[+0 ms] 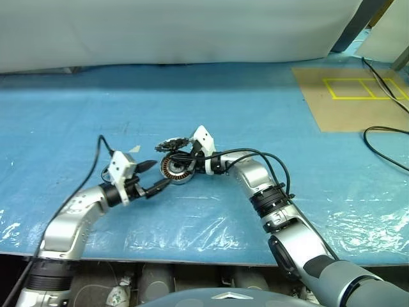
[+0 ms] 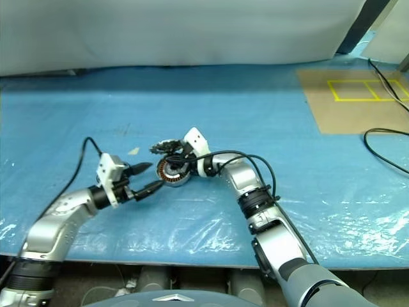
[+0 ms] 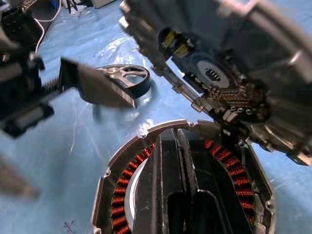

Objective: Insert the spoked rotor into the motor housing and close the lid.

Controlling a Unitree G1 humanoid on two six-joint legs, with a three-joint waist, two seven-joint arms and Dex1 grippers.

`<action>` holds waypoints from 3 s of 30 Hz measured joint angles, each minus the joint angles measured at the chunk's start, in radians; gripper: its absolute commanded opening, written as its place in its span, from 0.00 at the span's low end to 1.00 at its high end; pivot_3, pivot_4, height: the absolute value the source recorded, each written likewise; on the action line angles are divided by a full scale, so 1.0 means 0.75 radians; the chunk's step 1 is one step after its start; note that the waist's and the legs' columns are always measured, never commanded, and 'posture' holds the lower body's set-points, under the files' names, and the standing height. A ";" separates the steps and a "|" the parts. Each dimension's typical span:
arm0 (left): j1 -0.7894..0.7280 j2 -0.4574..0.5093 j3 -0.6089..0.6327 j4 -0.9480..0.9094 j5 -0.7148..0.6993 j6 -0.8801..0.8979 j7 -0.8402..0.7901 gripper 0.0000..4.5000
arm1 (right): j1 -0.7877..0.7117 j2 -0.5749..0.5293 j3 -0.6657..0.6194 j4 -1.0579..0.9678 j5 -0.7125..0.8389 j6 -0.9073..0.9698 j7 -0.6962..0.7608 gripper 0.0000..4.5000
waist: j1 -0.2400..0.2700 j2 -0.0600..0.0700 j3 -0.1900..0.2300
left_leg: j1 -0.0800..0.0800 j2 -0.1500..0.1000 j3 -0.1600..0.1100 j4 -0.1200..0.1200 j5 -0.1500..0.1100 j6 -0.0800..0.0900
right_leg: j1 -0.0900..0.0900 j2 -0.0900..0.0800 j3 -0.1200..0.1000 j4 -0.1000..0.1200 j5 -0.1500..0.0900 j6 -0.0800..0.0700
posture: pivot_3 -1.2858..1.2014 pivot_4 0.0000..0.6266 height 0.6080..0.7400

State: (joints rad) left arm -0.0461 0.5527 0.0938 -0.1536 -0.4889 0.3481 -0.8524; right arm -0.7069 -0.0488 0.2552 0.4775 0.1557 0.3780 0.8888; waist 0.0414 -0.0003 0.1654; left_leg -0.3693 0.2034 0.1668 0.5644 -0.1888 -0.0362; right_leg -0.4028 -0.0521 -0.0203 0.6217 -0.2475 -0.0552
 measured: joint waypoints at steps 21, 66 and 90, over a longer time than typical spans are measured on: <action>0.022 -0.004 -0.027 -0.002 -0.020 0.058 -0.070 0.97 | 0.027 -0.023 0.121 -0.023 -0.084 -0.073 0.033 0.00 | 0.001 0.000 0.000 | 0.000 0.000 0.000 -0.001 0.000 0.000 | 0.000 0.000 0.000 -0.001 0.000 0.000 | 0.52 0.24 1.00; 0.001 -0.026 0.029 -0.026 -0.056 0.073 -0.024 0.97 | 0.003 -0.134 -0.034 -0.286 0.135 0.166 0.194 0.00 | 0.004 0.000 0.000 | -0.001 0.000 0.000 0.000 0.000 0.000 | 0.000 0.000 0.000 -0.001 0.000 0.000 | 0.52 0.24 1.00; -0.693 0.581 -0.260 0.654 0.294 0.040 -0.637 0.97 | 0.412 -0.724 -0.105 -0.810 0.203 0.291 0.220 0.00 | 0.043 -0.002 0.001 | -0.001 -0.001 0.001 -0.001 0.000 0.000 | 0.000 0.000 0.000 -0.002 0.000 0.001 | 0.52 0.24 1.00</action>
State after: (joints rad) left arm -0.5661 0.9887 -0.1011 0.3368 -0.2687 0.3782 -1.3300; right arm -0.3980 -0.5919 0.1765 -0.1301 0.3076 0.5963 1.0536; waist 0.0737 -0.0015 0.1660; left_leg -0.3698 0.2030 0.1675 0.5637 -0.1887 -0.0364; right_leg -0.4029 -0.0519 -0.0200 0.6203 -0.2473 -0.0547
